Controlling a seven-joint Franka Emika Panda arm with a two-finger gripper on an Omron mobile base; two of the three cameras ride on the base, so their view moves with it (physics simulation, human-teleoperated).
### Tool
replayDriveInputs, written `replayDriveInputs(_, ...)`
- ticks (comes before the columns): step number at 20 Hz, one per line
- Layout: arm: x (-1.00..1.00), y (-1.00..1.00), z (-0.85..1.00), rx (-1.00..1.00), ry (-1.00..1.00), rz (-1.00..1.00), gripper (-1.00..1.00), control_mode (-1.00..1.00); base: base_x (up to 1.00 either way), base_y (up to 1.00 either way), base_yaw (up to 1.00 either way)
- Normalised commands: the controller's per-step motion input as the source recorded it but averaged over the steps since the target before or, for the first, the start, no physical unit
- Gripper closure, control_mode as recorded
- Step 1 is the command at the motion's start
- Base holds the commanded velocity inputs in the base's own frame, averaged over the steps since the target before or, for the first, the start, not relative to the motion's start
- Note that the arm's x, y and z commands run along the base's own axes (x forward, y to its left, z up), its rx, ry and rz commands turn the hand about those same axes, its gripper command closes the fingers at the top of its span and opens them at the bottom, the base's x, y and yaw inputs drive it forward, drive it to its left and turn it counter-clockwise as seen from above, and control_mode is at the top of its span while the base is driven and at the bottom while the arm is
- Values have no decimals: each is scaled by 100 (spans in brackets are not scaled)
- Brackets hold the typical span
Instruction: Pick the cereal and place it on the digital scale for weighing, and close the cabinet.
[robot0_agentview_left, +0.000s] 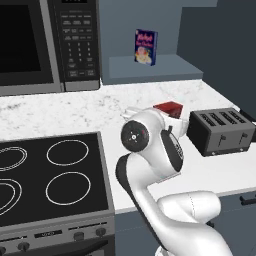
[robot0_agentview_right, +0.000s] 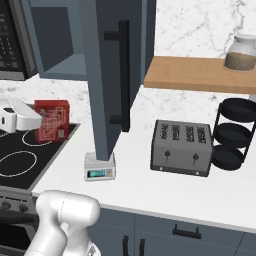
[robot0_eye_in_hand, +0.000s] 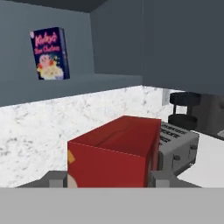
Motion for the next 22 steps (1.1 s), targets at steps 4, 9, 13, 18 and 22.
replayDriveInputs(4, 18, -23, -43, -9, 13, -13, 100, -100, 0, 0, 0)
replayDriveInputs(9, 15, -17, -40, -9, 6, -11, 100, -100, 0, 0, 0)
replayDriveInputs(13, 14, -23, -36, -9, 0, -6, 100, -100, 0, 0, 0)
replayDriveInputs(18, 32, -12, -32, -5, 1, -2, 100, -100, 0, 0, 0)
replayDriveInputs(22, 35, -13, -32, -3, 0, 0, 100, -100, 0, 0, 0)
